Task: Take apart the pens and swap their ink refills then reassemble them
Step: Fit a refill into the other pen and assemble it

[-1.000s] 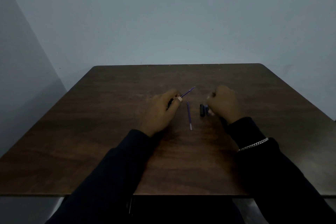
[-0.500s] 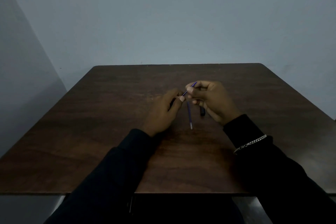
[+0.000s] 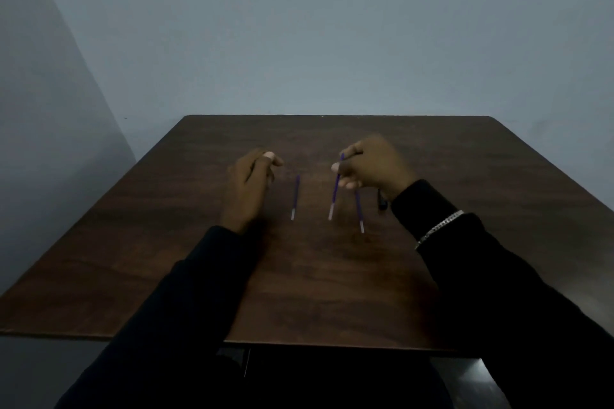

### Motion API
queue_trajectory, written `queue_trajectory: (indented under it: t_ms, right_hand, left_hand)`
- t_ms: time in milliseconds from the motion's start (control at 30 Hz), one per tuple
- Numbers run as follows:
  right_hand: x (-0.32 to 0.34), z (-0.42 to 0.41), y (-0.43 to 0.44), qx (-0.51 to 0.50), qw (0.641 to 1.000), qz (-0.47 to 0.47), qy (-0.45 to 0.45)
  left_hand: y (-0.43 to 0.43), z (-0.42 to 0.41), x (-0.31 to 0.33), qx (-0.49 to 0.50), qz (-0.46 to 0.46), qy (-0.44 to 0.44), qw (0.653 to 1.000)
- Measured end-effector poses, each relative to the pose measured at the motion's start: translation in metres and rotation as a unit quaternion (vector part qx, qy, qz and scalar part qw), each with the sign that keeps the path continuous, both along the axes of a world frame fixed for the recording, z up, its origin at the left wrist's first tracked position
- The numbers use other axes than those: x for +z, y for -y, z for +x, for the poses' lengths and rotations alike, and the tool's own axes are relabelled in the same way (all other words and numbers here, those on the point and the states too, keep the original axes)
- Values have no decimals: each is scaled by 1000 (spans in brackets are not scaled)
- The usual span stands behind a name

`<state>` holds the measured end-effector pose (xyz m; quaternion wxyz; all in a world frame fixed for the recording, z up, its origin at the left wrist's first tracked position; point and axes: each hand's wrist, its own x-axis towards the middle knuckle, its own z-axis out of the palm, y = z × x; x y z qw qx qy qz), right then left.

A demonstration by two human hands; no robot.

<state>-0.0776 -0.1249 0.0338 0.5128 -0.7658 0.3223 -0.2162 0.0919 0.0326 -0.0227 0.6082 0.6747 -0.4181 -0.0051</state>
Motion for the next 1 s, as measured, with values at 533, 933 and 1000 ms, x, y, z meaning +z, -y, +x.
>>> queue_trajectory:
  t_ms: [533,933,1000]
  right_hand:
    - [-20,82,-17,-7,981,-78,-178]
    - [-13,74,-16,-26,981,-96,-167]
    - [0,63,-11,-22,981,-109,-160]
  left_hand:
    - [2,-5,-7,0,20,-12,1000]
    - [0,-6,-6,-5,38,-19,999]
    - [0,-7,-5,-7,42,-21,999]
